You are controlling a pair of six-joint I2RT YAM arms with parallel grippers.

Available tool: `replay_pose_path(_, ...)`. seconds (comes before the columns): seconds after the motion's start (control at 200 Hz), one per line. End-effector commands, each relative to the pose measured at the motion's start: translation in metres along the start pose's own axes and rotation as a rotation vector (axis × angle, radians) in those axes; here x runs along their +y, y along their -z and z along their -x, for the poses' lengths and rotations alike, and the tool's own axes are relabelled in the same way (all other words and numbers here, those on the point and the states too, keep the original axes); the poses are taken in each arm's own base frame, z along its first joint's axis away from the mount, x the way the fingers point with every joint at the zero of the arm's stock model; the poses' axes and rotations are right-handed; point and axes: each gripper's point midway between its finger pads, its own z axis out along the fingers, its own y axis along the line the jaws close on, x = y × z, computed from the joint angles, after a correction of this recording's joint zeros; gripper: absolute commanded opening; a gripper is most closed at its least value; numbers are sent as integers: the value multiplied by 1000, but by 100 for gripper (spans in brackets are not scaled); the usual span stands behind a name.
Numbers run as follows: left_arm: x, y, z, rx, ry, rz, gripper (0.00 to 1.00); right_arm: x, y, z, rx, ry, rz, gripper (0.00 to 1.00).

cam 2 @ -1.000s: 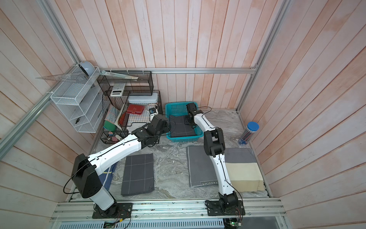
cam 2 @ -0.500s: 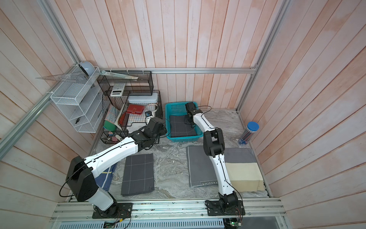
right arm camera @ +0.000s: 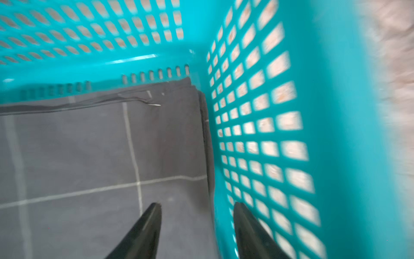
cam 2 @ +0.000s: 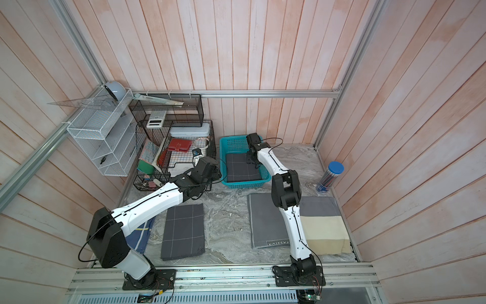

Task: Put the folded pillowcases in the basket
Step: Place the pillowcase in the basket, then move the pillowcase to the center of the board.

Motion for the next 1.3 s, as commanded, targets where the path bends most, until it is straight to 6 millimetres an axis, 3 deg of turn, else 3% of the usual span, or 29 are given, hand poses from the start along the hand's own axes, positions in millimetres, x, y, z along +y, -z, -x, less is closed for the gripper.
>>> replay_pose_path(0.0, 9, 24, 10, -6, 4, -19, 75, -4, 99, 32, -99, 23, 33, 60)
replay_pose_path(0.13, 30, 39, 1, -2, -14, -14, 79, -14, 147, 3, -78, 48, 42, 60)
replay_pose_path(0.195, 47, 45, -10, 3, -20, 7, 81, -18, 159, -26, -64, 42, 59, 60)
replay_pose_path(0.285, 68, 52, -29, 27, -23, 11, 84, -24, 168, -85, -43, 14, 85, 60)
replay_pose_path(0.32, 75, 55, -38, 43, -23, 8, 84, -24, 176, -95, -66, 5, 98, 60)
replay_pose_path(0.465, 98, 66, -67, 81, 0, -10, 86, -37, 181, -169, -69, 39, 50, 60)
replay_pose_path(0.645, 109, 71, -90, 98, 64, -40, 89, -54, 173, -234, 14, 3, 20, 61)
replay_pose_path(0.775, 103, 71, -103, 115, 78, -64, 91, -60, 155, -263, 57, -24, 20, 62)
replay_pose_path(0.925, 98, 69, -115, 142, 70, -71, 92, -52, 132, -285, 151, -17, 24, 65)
replay_pose_path(1.12, 101, 66, -128, 164, 65, -56, 93, -24, 106, -309, 267, 123, -16, 80)
replay_pose_path(1.295, 115, 61, -141, 187, 67, 6, 93, 29, 109, -324, 277, 222, 51, 81)
